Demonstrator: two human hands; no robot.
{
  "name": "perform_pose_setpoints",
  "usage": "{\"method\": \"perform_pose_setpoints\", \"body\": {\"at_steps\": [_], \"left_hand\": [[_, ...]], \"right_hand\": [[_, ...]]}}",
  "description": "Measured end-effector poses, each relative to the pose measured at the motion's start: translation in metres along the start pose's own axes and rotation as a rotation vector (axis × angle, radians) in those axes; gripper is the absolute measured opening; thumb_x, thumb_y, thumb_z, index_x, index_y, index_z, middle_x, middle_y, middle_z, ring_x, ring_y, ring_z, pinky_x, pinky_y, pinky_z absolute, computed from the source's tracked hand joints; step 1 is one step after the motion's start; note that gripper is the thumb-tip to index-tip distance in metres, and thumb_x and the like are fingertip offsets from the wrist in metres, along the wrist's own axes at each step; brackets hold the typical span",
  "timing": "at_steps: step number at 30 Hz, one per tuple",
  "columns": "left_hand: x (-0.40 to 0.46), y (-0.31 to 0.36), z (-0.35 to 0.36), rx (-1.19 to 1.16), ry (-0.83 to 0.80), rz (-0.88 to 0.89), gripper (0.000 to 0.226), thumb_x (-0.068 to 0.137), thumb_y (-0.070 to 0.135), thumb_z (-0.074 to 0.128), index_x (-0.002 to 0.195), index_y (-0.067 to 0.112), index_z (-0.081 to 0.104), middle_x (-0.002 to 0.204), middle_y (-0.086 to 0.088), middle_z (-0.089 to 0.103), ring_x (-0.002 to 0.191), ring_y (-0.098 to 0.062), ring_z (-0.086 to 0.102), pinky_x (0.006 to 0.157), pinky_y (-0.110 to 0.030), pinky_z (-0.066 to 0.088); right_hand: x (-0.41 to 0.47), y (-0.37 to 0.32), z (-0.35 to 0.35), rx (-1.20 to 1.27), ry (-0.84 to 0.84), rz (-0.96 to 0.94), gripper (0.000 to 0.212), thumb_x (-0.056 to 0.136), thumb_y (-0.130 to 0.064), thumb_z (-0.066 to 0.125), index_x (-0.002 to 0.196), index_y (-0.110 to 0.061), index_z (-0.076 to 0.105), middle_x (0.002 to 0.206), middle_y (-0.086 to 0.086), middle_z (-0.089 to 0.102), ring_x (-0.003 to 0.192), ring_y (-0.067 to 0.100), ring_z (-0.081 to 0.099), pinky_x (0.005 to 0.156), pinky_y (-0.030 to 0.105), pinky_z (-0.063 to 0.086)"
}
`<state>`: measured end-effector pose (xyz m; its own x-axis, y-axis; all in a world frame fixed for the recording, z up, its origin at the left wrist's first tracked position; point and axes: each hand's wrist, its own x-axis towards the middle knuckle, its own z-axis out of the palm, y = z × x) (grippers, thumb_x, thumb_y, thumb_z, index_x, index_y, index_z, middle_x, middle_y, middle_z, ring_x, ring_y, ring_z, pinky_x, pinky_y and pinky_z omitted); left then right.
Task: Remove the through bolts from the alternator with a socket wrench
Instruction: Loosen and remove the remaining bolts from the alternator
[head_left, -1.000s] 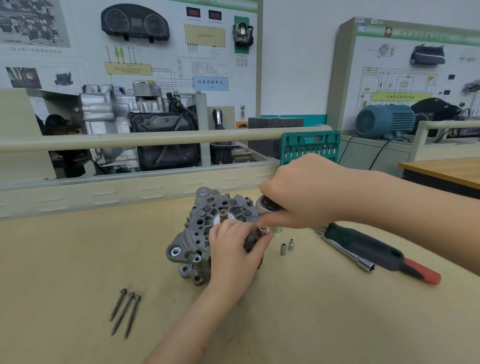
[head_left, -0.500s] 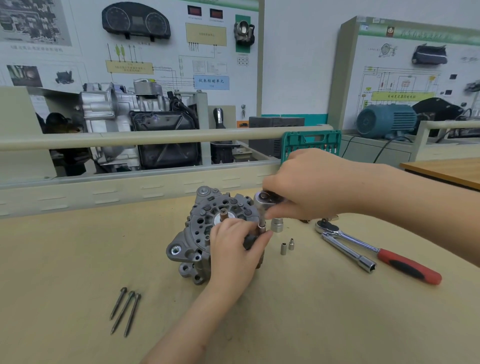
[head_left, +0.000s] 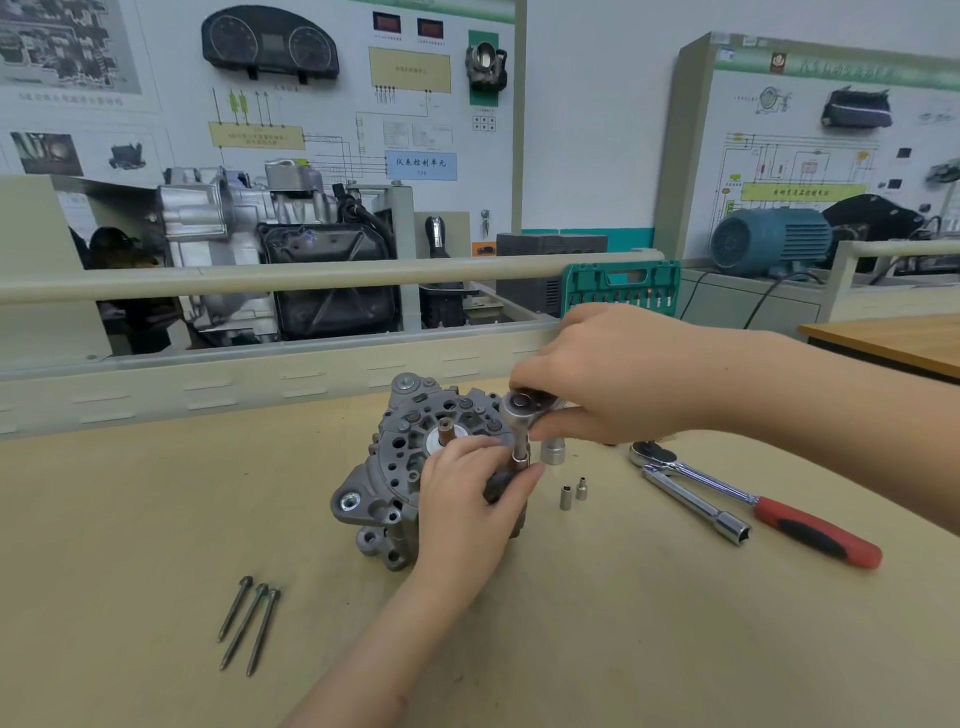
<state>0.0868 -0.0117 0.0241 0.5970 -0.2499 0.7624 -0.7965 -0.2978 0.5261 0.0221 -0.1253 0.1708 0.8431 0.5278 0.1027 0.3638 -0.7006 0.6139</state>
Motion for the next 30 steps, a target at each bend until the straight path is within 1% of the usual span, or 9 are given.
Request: {"method": "perform_pose_setpoints", "body": {"at_steps": [2, 5, 10, 15, 17, 20, 22, 26, 30], "left_hand": [[0.000, 0.000, 0.000, -0.008, 0.024, -0.005, 0.020, 0.076, 0.027, 0.069, 0.069, 0.009, 0.067, 0.072, 0.020, 0.055, 0.081, 0.005, 0.046, 0.081, -0.037, 0.039], [0.001, 0.000, 0.001, -0.010, 0.033, 0.003, 0.011, 0.075, 0.023, 0.072, 0.072, 0.013, 0.068, 0.069, 0.026, 0.048, 0.081, 0.008, 0.046, 0.079, -0.035, 0.037], [0.001, -0.001, -0.001, -0.024, -0.013, 0.004, 0.026, 0.078, 0.031, 0.064, 0.069, 0.007, 0.062, 0.073, 0.012, 0.058, 0.080, -0.001, 0.049, 0.080, -0.038, 0.041], [0.001, 0.001, -0.003, -0.037, -0.011, -0.011, 0.026, 0.077, 0.028, 0.065, 0.065, 0.006, 0.059, 0.068, 0.015, 0.052, 0.076, -0.002, 0.046, 0.077, -0.036, 0.040], [0.000, 0.002, -0.002, -0.041, 0.023, -0.032, 0.022, 0.075, 0.021, 0.072, 0.063, 0.008, 0.060, 0.065, 0.018, 0.050, 0.076, -0.001, 0.047, 0.077, -0.033, 0.037], [0.000, 0.003, -0.001, -0.038, 0.040, -0.047, 0.017, 0.073, 0.019, 0.074, 0.063, 0.011, 0.062, 0.062, 0.022, 0.048, 0.076, 0.003, 0.046, 0.078, -0.031, 0.032], [-0.001, 0.003, -0.001, -0.033, 0.037, -0.037, 0.017, 0.074, 0.020, 0.073, 0.064, 0.012, 0.061, 0.062, 0.022, 0.046, 0.075, 0.002, 0.046, 0.077, -0.032, 0.032], [-0.001, 0.002, -0.002, -0.027, 0.002, -0.043, 0.015, 0.079, 0.025, 0.068, 0.074, 0.011, 0.064, 0.073, 0.021, 0.050, 0.081, 0.005, 0.044, 0.083, -0.025, 0.030], [-0.003, 0.001, -0.004, 0.002, -0.026, -0.009, 0.019, 0.081, 0.025, 0.066, 0.073, 0.008, 0.064, 0.075, 0.017, 0.053, 0.079, 0.004, 0.041, 0.086, -0.010, 0.023]], "right_hand": [[-0.001, -0.002, -0.002, -0.039, 0.005, 0.030, 0.048, 0.087, -0.060, 0.027, 0.088, -0.016, 0.048, 0.062, -0.004, 0.041, 0.077, 0.024, 0.055, 0.075, 0.030, 0.037], [-0.001, -0.007, 0.000, -0.037, 0.016, 0.054, 0.051, 0.084, -0.062, 0.022, 0.080, -0.016, 0.043, 0.056, -0.004, 0.036, 0.068, 0.024, 0.052, 0.071, 0.030, 0.038], [0.003, -0.005, 0.005, -0.012, 0.016, 0.037, 0.027, 0.095, -0.042, 0.030, 0.093, -0.018, 0.041, 0.092, -0.002, 0.059, 0.087, 0.022, 0.055, 0.100, 0.033, 0.030], [0.003, -0.002, 0.005, -0.058, 0.007, 0.014, 0.031, 0.095, -0.041, 0.033, 0.108, -0.017, 0.049, 0.103, -0.002, 0.059, 0.103, 0.021, 0.052, 0.104, 0.033, 0.025], [0.003, -0.002, 0.001, -0.090, 0.021, 0.011, 0.038, 0.092, -0.049, 0.031, 0.100, -0.017, 0.050, 0.091, -0.001, 0.060, 0.095, 0.022, 0.056, 0.102, 0.033, 0.028], [0.001, -0.004, -0.006, -0.115, -0.012, 0.056, 0.056, 0.083, -0.063, 0.023, 0.083, -0.015, 0.052, 0.060, -0.004, 0.045, 0.062, 0.019, 0.050, 0.092, 0.033, 0.035], [0.001, -0.008, -0.005, -0.080, -0.028, 0.091, 0.053, 0.084, -0.062, 0.023, 0.078, -0.015, 0.047, 0.058, -0.003, 0.042, 0.055, 0.016, 0.042, 0.084, 0.033, 0.039], [0.003, -0.007, 0.002, -0.010, -0.035, 0.068, 0.029, 0.096, -0.040, 0.031, 0.100, -0.016, 0.046, 0.099, 0.001, 0.057, 0.095, 0.021, 0.050, 0.086, 0.034, 0.042], [0.003, -0.002, 0.003, -0.037, -0.051, 0.029, 0.027, 0.097, -0.034, 0.035, 0.115, -0.017, 0.045, 0.108, -0.001, 0.056, 0.104, 0.019, 0.047, 0.091, 0.033, 0.039]]}}
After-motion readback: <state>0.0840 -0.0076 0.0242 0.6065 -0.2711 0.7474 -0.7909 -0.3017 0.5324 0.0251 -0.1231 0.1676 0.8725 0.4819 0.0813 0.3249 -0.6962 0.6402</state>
